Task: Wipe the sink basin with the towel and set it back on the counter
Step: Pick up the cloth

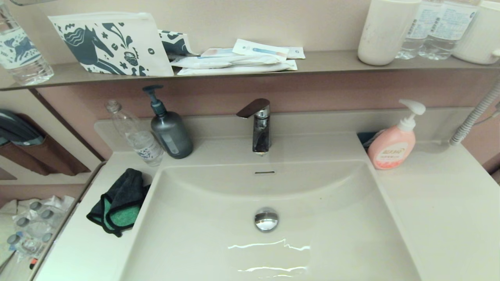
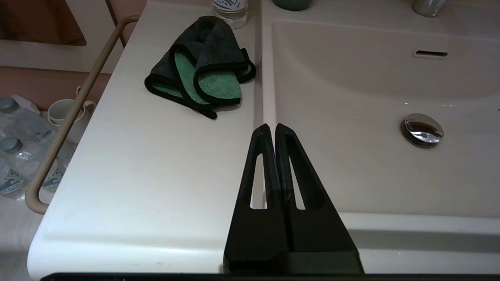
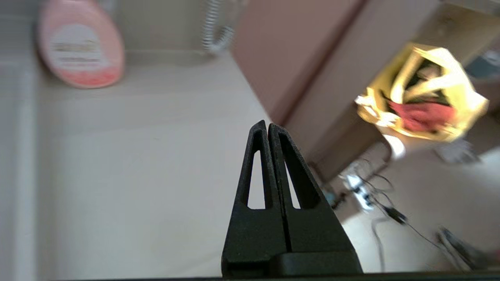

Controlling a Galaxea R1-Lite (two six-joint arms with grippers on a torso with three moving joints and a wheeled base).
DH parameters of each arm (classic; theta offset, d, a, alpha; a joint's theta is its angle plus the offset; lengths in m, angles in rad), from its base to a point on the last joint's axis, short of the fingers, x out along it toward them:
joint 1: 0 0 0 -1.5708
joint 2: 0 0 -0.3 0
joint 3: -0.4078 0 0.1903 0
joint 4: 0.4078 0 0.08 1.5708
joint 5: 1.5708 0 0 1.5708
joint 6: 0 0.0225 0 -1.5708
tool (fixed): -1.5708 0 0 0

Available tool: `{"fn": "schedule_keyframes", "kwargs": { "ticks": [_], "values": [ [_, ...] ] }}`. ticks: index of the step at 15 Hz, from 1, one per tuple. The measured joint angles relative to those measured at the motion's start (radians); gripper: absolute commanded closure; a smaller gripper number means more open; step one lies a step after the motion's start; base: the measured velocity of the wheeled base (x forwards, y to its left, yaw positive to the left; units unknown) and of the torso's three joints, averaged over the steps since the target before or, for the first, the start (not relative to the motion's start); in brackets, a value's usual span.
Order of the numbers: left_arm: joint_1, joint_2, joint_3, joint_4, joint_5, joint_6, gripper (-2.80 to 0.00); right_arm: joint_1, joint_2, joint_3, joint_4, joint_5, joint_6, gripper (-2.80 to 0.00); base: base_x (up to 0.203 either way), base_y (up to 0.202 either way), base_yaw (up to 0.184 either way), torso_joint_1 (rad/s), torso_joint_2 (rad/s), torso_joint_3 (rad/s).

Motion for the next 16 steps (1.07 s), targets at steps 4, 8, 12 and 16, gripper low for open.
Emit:
{"fn": "schedule_keyframes", "kwargs": {
  "ticks": [4,8,12,16],
  "values": [
    [0.0,0.0,0.0,0.0,0.001,0.0,0.0,0.011,-0.106,0.052,-0.003,0.215,0.018,0.0,0.0,0.0,0.0,0.0,0.0,0.0],
    [0.0,0.0,0.0,0.0,0.001,0.0,0.0,0.012,-0.179,0.109,0.002,0.412,0.176,0.0,0.0,0.0,0.0,0.0,0.0,0.0],
    [0.0,0.0,0.0,0.0,-0.001,0.0,0.0,0.012,-0.211,0.182,-0.005,0.425,0.197,0.0,0.0,0.0,0.0,0.0,0.0,0.0],
    [0.0,0.0,0.0,0.0,0.0,0.0,0.0,0.012,-0.221,0.275,-0.018,0.424,0.193,0.0,0.0,0.0,0.0,0.0,0.0,0.0]
  ]
}}
